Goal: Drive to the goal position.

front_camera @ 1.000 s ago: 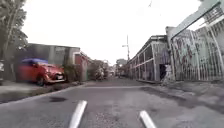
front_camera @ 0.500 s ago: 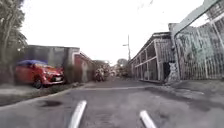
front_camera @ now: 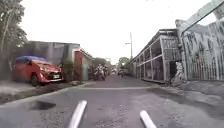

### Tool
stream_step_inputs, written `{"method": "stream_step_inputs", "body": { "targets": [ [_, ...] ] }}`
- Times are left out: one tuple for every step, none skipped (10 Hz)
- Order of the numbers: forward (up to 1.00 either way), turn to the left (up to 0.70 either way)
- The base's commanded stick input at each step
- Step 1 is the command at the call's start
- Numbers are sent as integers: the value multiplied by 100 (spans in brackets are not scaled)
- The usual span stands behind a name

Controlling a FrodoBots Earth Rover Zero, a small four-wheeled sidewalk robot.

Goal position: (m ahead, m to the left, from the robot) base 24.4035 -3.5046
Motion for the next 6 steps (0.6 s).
{"method": "stream_step_inputs", "body": {
  "targets": [
    [85,-34],
    [85,-34],
    [85,-34],
    [85,-34],
    [85,-34],
    [85,-34]
  ]
}}
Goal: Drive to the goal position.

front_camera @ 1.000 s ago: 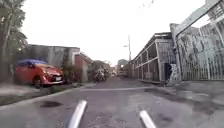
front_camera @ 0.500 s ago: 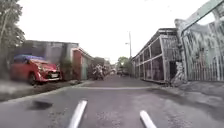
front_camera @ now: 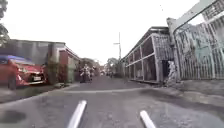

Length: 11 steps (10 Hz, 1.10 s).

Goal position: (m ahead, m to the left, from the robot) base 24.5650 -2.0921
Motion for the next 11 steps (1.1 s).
{"method": "stream_step_inputs", "body": {
  "targets": [
    [85,-34],
    [85,-7],
    [85,0],
    [85,0],
    [85,0],
    [85,25],
    [85,27],
    [85,9],
    [85,2],
    [85,5],
    [85,8]
  ]
}}
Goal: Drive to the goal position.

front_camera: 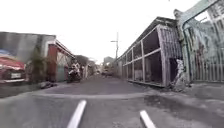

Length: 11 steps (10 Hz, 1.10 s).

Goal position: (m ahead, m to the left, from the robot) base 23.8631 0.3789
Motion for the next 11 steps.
{"method": "stream_step_inputs", "body": {
  "targets": [
    [85,12],
    [85,16],
    [85,22],
    [85,28],
    [85,34],
    [85,0],
    [85,0],
    [85,0],
    [85,0],
    [85,0],
    [85,0]
  ]
}}
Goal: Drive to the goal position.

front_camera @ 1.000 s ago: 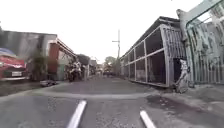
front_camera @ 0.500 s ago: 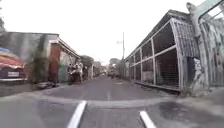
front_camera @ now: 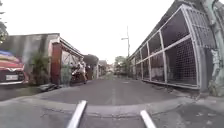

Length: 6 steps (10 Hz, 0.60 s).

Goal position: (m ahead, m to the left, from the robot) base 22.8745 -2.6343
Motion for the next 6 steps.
{"method": "stream_step_inputs", "body": {
  "targets": [
    [85,-14],
    [85,-34],
    [85,-34],
    [85,-34],
    [85,-21],
    [85,0]
  ]
}}
